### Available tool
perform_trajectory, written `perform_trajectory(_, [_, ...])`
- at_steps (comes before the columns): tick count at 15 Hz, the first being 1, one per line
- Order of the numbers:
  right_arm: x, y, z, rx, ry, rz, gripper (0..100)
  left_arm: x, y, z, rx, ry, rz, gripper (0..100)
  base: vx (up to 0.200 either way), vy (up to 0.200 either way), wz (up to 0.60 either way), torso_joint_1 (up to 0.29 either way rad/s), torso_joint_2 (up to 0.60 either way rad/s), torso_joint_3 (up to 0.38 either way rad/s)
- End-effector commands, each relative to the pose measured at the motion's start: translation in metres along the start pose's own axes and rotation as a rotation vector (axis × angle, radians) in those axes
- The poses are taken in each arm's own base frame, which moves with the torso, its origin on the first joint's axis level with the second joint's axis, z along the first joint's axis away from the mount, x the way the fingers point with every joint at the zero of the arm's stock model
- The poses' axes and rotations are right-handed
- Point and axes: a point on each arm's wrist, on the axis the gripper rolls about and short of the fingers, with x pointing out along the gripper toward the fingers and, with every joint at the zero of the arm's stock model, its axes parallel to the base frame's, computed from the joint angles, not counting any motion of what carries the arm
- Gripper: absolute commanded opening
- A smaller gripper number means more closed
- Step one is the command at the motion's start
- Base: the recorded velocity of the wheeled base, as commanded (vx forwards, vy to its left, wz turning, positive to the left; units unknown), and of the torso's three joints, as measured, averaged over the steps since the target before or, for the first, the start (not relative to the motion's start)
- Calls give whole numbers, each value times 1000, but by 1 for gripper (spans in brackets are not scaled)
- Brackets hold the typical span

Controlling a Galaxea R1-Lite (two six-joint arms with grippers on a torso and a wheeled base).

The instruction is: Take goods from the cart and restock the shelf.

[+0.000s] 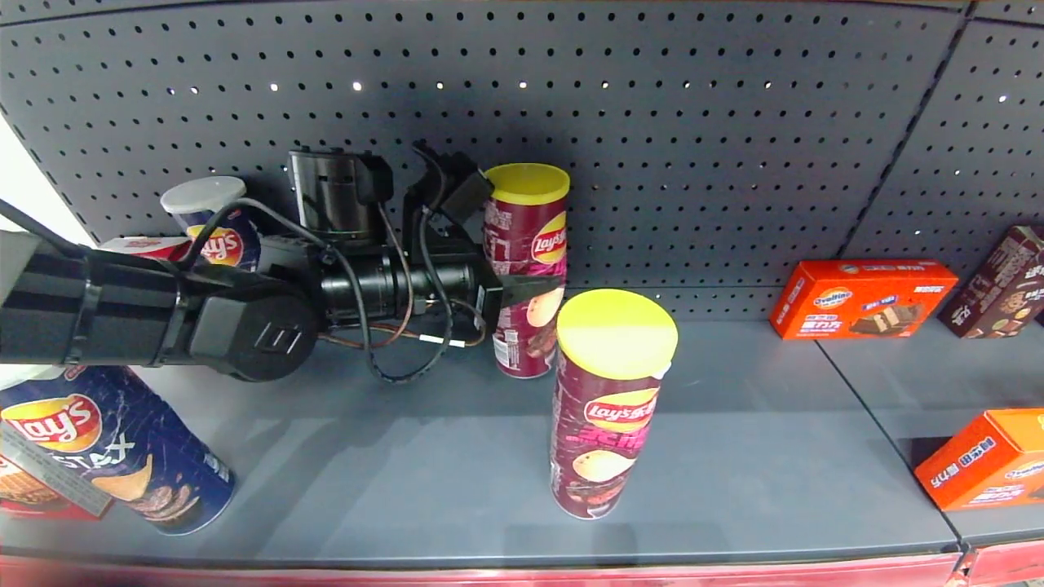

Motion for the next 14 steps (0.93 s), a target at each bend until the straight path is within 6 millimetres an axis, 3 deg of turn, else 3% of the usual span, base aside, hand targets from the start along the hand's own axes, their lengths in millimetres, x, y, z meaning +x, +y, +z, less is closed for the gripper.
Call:
perform_trajectory(1, [0,0,0,0,2,1,100,11,4,-10,-8,16,-9,0,0,0,0,0,0,0])
perform_trajectory(14, [0,0,0,0,0,1,100,43,11,-28,36,-39,-14,0,0,0,0,0,0,0])
